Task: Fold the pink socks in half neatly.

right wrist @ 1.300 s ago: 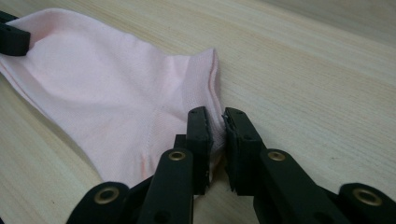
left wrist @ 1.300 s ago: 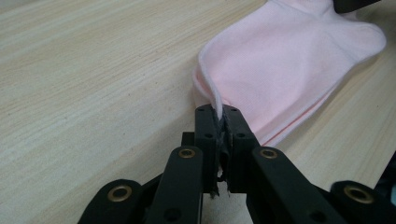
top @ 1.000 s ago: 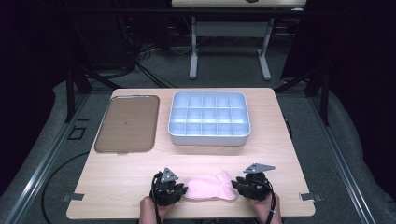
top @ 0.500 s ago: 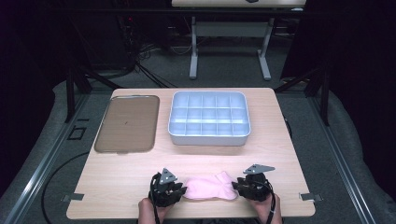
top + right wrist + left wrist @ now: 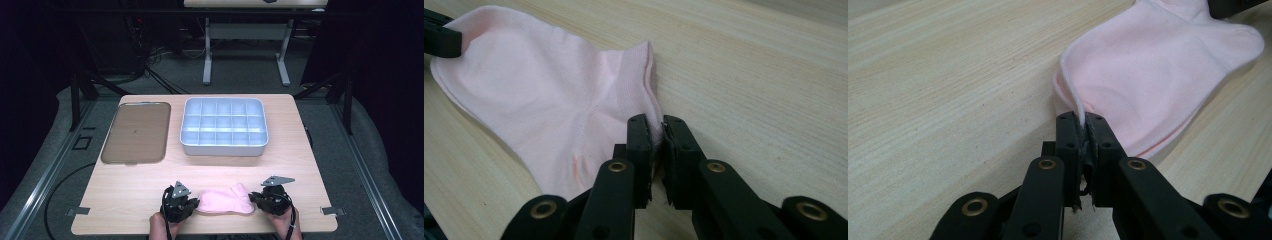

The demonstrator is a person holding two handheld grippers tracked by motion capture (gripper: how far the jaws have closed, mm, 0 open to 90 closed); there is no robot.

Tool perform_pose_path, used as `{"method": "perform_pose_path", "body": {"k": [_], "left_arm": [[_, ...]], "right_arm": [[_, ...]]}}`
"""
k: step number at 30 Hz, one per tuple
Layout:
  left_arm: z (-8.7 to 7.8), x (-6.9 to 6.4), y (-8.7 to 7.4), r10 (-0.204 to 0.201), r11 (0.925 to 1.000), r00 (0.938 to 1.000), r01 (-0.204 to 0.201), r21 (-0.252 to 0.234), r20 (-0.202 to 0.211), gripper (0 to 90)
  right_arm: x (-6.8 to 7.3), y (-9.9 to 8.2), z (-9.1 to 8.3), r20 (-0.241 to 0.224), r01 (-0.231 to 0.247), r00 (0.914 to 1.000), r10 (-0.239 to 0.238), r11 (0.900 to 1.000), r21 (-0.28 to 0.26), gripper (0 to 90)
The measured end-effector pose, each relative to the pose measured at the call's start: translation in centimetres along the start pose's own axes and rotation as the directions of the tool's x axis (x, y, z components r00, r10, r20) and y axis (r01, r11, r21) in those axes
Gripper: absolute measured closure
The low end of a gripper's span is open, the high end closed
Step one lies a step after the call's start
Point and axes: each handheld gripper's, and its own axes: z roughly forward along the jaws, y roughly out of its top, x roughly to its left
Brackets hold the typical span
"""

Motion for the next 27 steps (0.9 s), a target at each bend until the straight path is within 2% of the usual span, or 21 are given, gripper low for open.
{"method": "perform_pose_path", "body": {"k": [4, 7, 9, 16, 20, 21, 24, 27], "left_arm": [[0.0, 0.1, 0.0, 0.003, 1.0, 1.0, -0.003, -0.001, 0.003, 86.0], [-0.2, -0.2, -0.1, 0.002, 0.9998, 1.0, -0.002, -0.02, 0.0, 86.1], [-0.1, -0.3, 0.0, 0.014, 0.9998, 0.9999, -0.014, -0.014, 0.002, 86.2], [0.2, -0.5, 0.0, 0.007, 0.9997, 0.9996, -0.007, -0.022, 0.028, 86.2], [0.4, -0.7, 0.1, -0.002, 0.9995, 0.9991, 0.003, -0.03, 0.042, 86.2], [0.4, -0.7, 0.1, 0.004, 0.9995, 0.9991, -0.003, -0.03, 0.043, 86.2], [0.4, -0.7, 0.2, -0.001, 0.9993, 0.9987, 0.003, -0.037, 0.051, 86.2], [0.4, -0.7, 0.2, -0.014, 0.9987, 0.9981, 0.017, -0.047, 0.061, 86.3]], "right_arm": [[0.0, 0.0, 0.0, -0.004, -0.002, 1.0, 0.002, 1.0, 0.001, 82.7], [0.0, 0.1, -0.2, -0.004, 0.012, 0.9999, -0.012, 0.9998, -0.013, 82.6], [0.3, 0.3, -0.6, 0.014, 0.018, 0.9997, -0.018, 0.9998, -0.006, 82.6], [0.7, 1.2, -2.0, 0.052, 0.068, 0.9965, -0.066, 0.9972, -0.031, 82.6], [1.4, 1.7, -2.5, 0.094, 0.107, 0.9901, -0.104, 0.9939, -0.026, 82.6], [1.8, 1.9, -2.6, 0.12, 0.133, 0.9842, -0.131, 0.9911, -0.012, 82.6], [2.4, 2.2, -2.8, 0.155, 0.176, 0.972, -0.177, 0.9842, 0.022, 82.5], [3.0, 2.5, -2.9, 0.164, 0.198, 0.9658, -0.201, 0.9796, 0.035, 82.5]]}}
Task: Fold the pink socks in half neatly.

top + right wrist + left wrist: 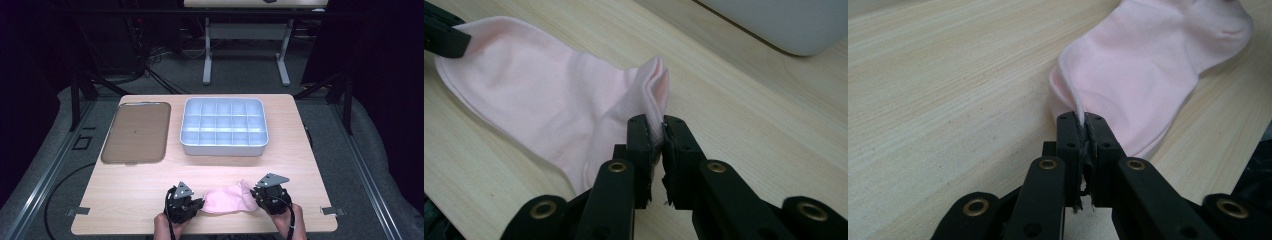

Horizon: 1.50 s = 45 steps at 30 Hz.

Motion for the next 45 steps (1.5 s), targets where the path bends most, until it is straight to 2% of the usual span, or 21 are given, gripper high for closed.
{"method": "perform_pose_path", "body": {"k": [10, 16, 21, 29, 45], "left_arm": [[0.3, 0.1, 0.0, 0.002, 1.0, 1.0, -0.002, 0.01, -0.007, 86.4], [0.4, 0.1, 0.0, 0.0, 1.0, 1.0, 0.0, 0.009, -0.004, 86.4], [0.4, 0.2, -0.1, -0.005, 0.9999, 1.0, 0.006, 0.009, -0.002, 86.4], [0.5, 0.3, 0.0, -0.011, 0.9999, 0.9999, 0.011, 0.008, 0.006, 86.3], [0.5, 0.2, 0.0, -0.015, 0.9999, 0.9999, 0.015, 0.008, 0.004, 86.4]], "right_arm": [[1.3, 1.1, -0.4, -0.058, 0.04, 0.9975, -0.042, 0.9988, -0.027, 82.4], [2.1, 1.7, -0.2, -0.091, 0.047, 0.9945, -0.052, 0.9976, -0.05, 82.4], [2.4, 1.9, 0.5, -0.134, 0.055, 0.989, -0.062, 0.9969, -0.057, 82.4], [3.2, 2.4, 1.1, -0.16, 0.075, 0.9835, -0.084, 0.9952, -0.063, 82.4], [5.2, 3.6, 2.6, -0.226, 0.116, 0.9657, -0.127, 0.9912, -0.063, 82.4]]}}
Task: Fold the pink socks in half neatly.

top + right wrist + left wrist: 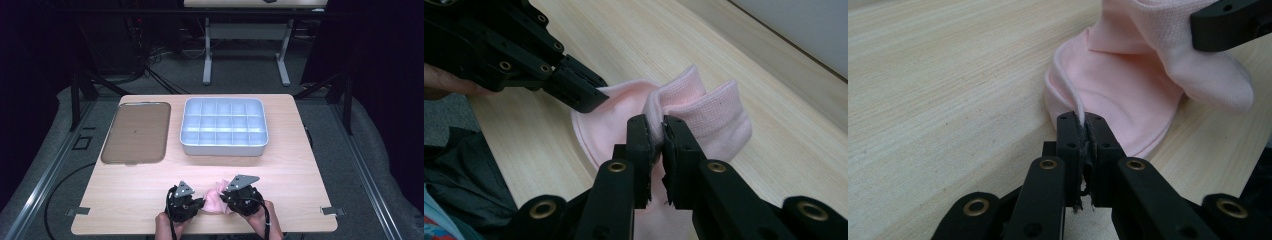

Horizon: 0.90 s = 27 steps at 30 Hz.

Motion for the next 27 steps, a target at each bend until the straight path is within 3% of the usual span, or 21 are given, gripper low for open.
{"method": "perform_pose_path", "body": {"k": [10, 12, 15, 18, 21, 27], "left_arm": [[0.0, 0.0, -0.1, 0.001, 1.0, 1.0, -0.001, -0.002, -0.005, 86.1], [-0.1, 0.1, -0.1, 0.003, 1.0, 1.0, -0.003, 0.0, -0.005, 82.1], [-0.5, 0.1, -0.1, -0.009, 0.9999, 1.0, 0.009, -0.006, -0.003, 69.3], [-1.1, 0.2, -0.1, -0.022, 0.9996, 0.9997, 0.022, -0.017, -0.01, 65.2], [-1.4, 0.4, -0.1, -0.03, 0.9994, 0.9995, 0.029, -0.019, -0.01, 66.8], [-0.7, 0.5, -0.3, -0.027, 0.9996, 0.9995, 0.027, -0.002, 0.016, 82.7]], "right_arm": [[0.8, 0.5, 1.2, -0.026, 0.028, 0.9993, -0.027, 0.9996, 0.005, 82.3], [0.9, 0.5, 1.3, -0.027, 0.027, 0.9993, -0.027, 0.9996, 0.003, 82.3], [0.7, 0.5, 1.4, -0.028, 0.015, 0.9995, -0.014, 0.9999, 0.002, 82.3], [0.5, 0.4, 1.3, -0.025, 0.017, 0.9995, -0.016, 0.9998, 0.013, 82.3], [0.4, 0.3, 1.3, -0.024, 0.012, 0.9996, -0.012, 0.9997, 0.019, 82.3], [0.7, 0.5, 1.4, -0.021, 0.023, 0.9995, -0.022, 0.9997, 0.013, 82.2]]}}
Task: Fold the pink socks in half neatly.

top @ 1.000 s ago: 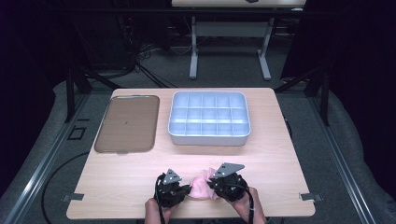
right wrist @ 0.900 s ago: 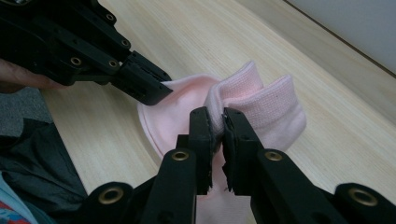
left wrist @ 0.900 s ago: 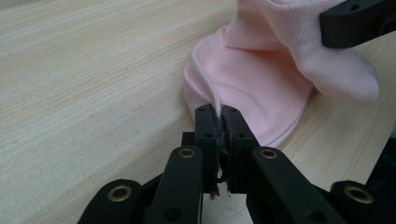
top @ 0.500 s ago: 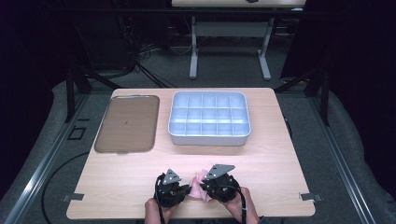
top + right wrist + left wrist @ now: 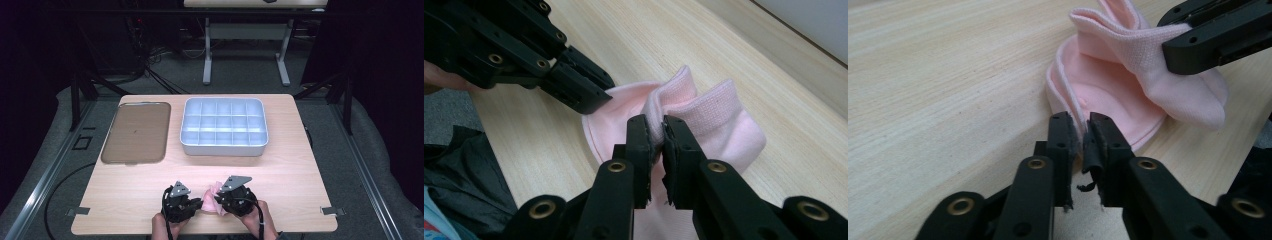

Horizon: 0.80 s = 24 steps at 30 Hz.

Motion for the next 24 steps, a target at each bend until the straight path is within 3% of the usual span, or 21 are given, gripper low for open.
{"method": "perform_pose_path", "body": {"k": [3, 11, 17, 24], "left_arm": [[0.3, 0.1, -0.1, 0.009, 1.0, 1.0, -0.009, 0.004, 0.0, 86.9], [0.4, 0.3, -0.2, -0.011, 0.9999, 0.9999, 0.011, 0.0, 0.001, 87.4], [0.4, 0.3, -0.2, -0.01, 0.9999, 1.0, 0.01, 0.001, 0.0, 87.4], [0.3, 0.3, -0.3, -0.017, 0.9998, 0.9998, 0.017, -0.008, -0.009, 86.4]], "right_arm": [[0.2, 0.1, 0.2, -0.005, 0.01, 0.9999, -0.01, 0.9999, 0.004, 82.2], [0.8, 0.6, 0.6, -0.012, 0.023, 0.9996, -0.024, 0.9997, -0.011, 82.2], [1.3, 1.1, 1.4, -0.034, 0.055, 0.9979, -0.055, 0.9984, 0.012, 82.1], [1.3, 1.0, 2.5, -0.057, 0.038, 0.9977, -0.036, 0.999, 0.023, 77.6]]}}
